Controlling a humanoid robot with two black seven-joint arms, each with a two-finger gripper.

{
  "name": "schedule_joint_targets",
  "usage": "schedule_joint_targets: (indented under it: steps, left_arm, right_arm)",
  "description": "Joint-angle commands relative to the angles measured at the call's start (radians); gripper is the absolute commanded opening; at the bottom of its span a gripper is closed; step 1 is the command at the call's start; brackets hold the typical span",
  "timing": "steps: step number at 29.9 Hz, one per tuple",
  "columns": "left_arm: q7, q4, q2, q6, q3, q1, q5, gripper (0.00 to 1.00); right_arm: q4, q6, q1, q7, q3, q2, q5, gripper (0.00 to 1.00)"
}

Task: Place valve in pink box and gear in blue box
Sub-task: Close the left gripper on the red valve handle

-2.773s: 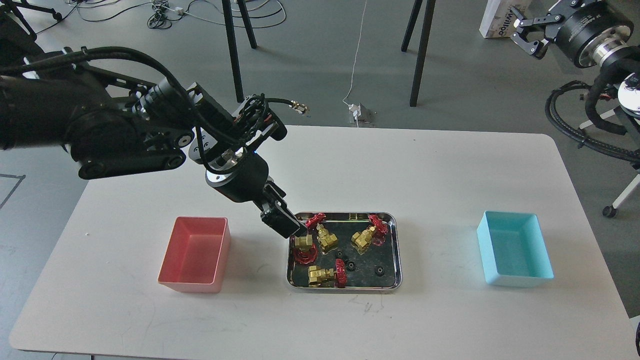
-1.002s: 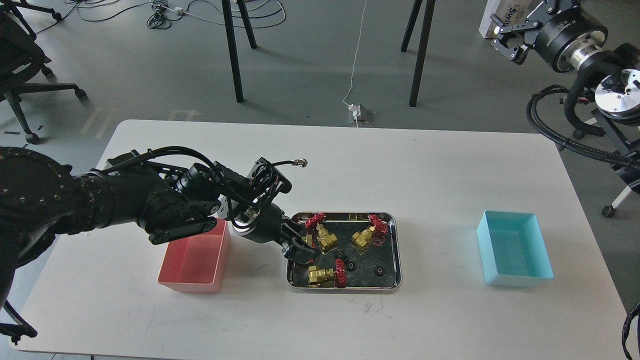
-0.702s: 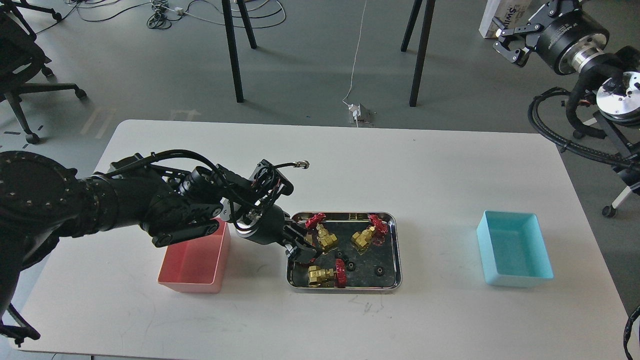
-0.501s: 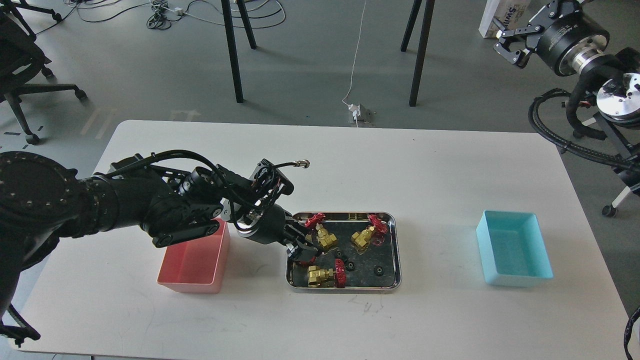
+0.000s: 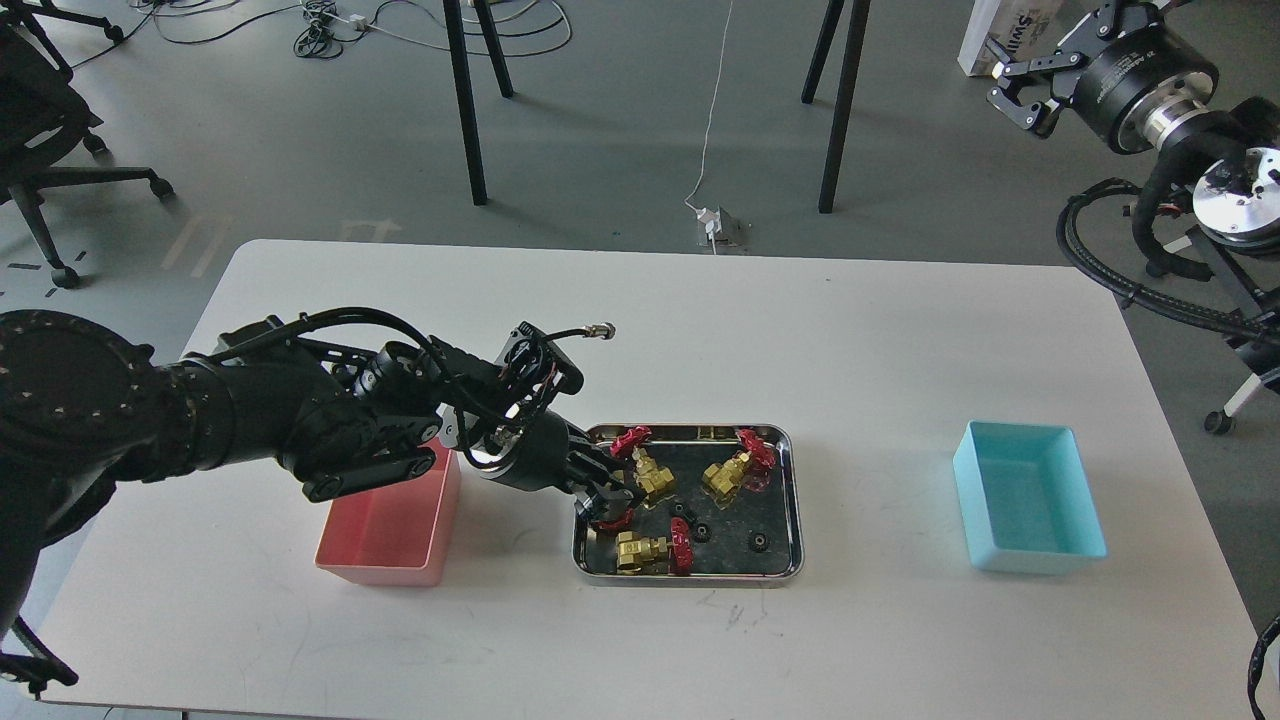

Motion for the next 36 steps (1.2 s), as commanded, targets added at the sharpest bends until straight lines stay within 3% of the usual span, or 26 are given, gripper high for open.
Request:
schedule_joint_targets:
  steps: [1, 19, 36]
  left_arm:
    - [0.000, 0.000, 0.000, 0.005, 0.000, -0.001, -0.001, 0.34]
    - [0.000, 0.000, 0.003, 0.047, -0.002, -0.003, -0.001, 0.25]
    - [0.000, -0.015, 0.030, 0.044, 0.012, -0.015, 0.019, 0.24]
  right_arm:
    - [0.000, 0.000, -0.009, 0.000, 0.000, 0.002, 0.000, 0.99]
    - [0.000, 0.000, -0.014, 0.000, 0.000, 0.002, 0.000, 0.99]
    - [0.000, 0.000, -0.020, 0.000, 0.002, 0.000, 0.000, 1.00]
